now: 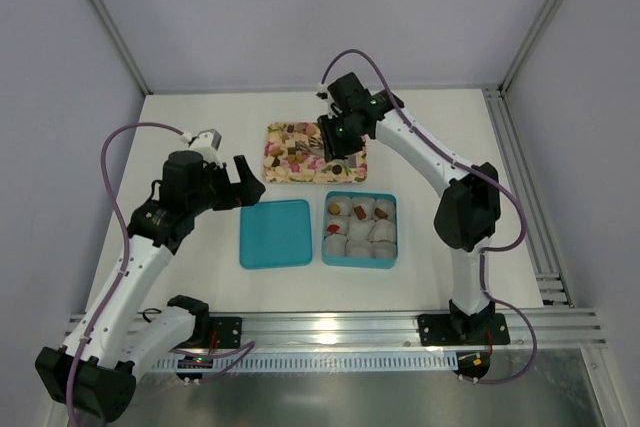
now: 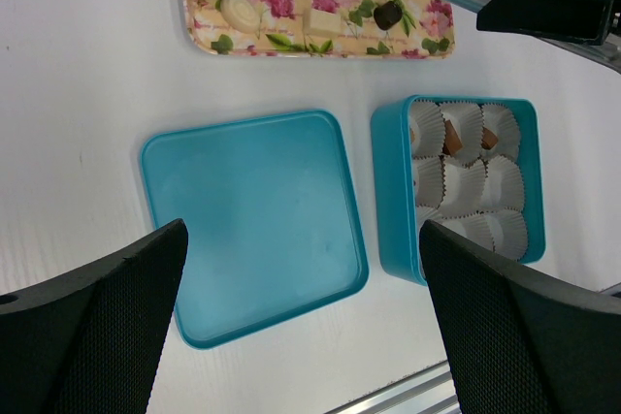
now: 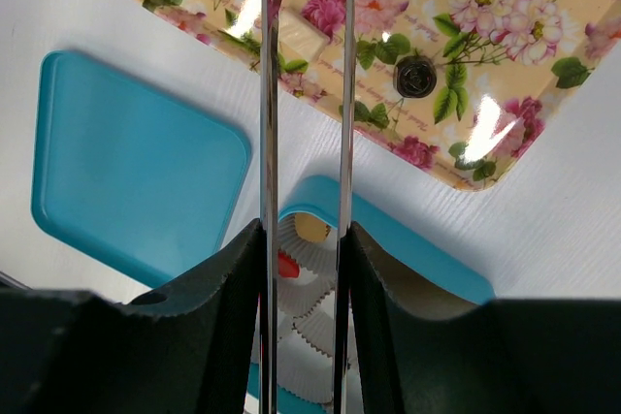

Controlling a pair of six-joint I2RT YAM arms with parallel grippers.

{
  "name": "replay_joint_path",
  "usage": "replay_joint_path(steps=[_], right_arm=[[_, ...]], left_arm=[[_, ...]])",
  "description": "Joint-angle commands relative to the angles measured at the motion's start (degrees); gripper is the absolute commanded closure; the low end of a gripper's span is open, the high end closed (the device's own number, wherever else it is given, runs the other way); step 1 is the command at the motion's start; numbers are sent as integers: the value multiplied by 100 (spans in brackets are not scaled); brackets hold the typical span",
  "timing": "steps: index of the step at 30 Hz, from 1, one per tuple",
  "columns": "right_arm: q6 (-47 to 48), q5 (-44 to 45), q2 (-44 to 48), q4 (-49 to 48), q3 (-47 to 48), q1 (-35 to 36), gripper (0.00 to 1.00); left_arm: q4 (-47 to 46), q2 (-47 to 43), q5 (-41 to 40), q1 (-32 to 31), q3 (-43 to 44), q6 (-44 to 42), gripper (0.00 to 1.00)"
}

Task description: Pack the chocolate

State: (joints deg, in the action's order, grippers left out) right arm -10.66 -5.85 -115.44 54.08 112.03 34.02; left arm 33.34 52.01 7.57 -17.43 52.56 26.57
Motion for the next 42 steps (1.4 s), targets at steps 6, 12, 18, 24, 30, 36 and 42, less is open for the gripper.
replay_joint_path(steps=[6, 12, 18, 24, 30, 36, 42], right_arm=[[-51, 128, -137, -117, 320, 166, 59], [-86, 224, -286, -135, 355, 228, 59], [-103, 259, -435, -161, 451, 272, 59], [-121, 277, -524, -170, 452, 289, 59], [-130, 347, -629, -153, 565, 289, 59], [-112, 391, -726, -170, 584, 289, 65], [-95, 400, -726, -162, 557, 289, 72]], left_arm=[[-82, -33, 16, 20, 9, -20, 0], [-82, -50, 16, 12, 0, -11, 0], [-74, -42, 7, 12, -8, -20, 0], [-74, -50, -1, 12, 0, -20, 0], [-74, -33, -1, 12, 0, -20, 0], [-74, -33, -1, 20, 0, -20, 0], [-74, -42, -10, 12, 0, -20, 0]])
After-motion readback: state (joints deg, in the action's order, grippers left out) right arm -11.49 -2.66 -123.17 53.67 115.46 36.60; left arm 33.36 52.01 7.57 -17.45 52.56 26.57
